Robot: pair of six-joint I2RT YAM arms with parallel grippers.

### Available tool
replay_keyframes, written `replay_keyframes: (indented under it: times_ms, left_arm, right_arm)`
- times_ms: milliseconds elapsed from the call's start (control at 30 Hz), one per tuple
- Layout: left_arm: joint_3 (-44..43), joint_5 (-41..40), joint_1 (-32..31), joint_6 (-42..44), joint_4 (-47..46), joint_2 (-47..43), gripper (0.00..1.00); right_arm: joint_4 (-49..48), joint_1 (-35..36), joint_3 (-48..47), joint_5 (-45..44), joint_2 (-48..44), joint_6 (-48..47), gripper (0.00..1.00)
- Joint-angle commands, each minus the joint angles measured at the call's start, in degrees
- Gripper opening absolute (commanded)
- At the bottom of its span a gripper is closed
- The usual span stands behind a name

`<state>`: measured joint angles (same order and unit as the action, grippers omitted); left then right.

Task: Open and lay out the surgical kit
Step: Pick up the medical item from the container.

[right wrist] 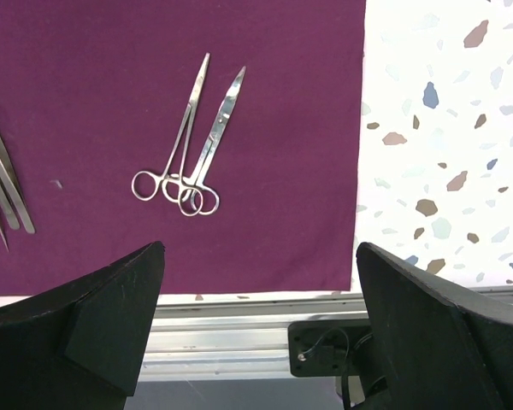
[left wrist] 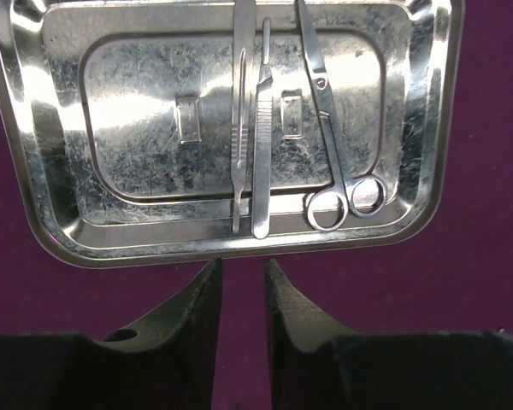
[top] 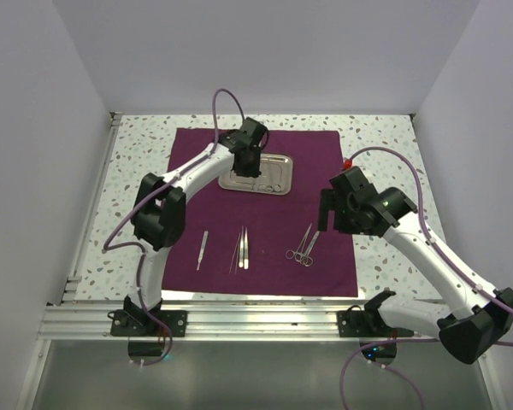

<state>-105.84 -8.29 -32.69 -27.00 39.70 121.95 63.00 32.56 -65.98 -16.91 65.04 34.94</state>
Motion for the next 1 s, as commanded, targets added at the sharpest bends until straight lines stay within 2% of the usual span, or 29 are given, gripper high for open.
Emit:
replay_keyframes:
  times_ms: [0,233,967]
  left_arm:
    - [2.04,-0.58,0.17,0.46,-2.52,0.65,0.30]
    - [-0.77,-2.69,-0.01,1.69,-2.35,5.57,0.30]
    - [-6.31,-3.31,0.34,3.63,-1.29,12.78,0.26]
  right_arm:
    - [0.10,-0.21,0.67,0.65,-1.58,0.83,0.98]
    - [1.60,-0.21,1.11,0.03,-2.63,1.62,0.98]
    - [1.60,-0.30,0.06,-1.37,-0.09,2.59,0.98]
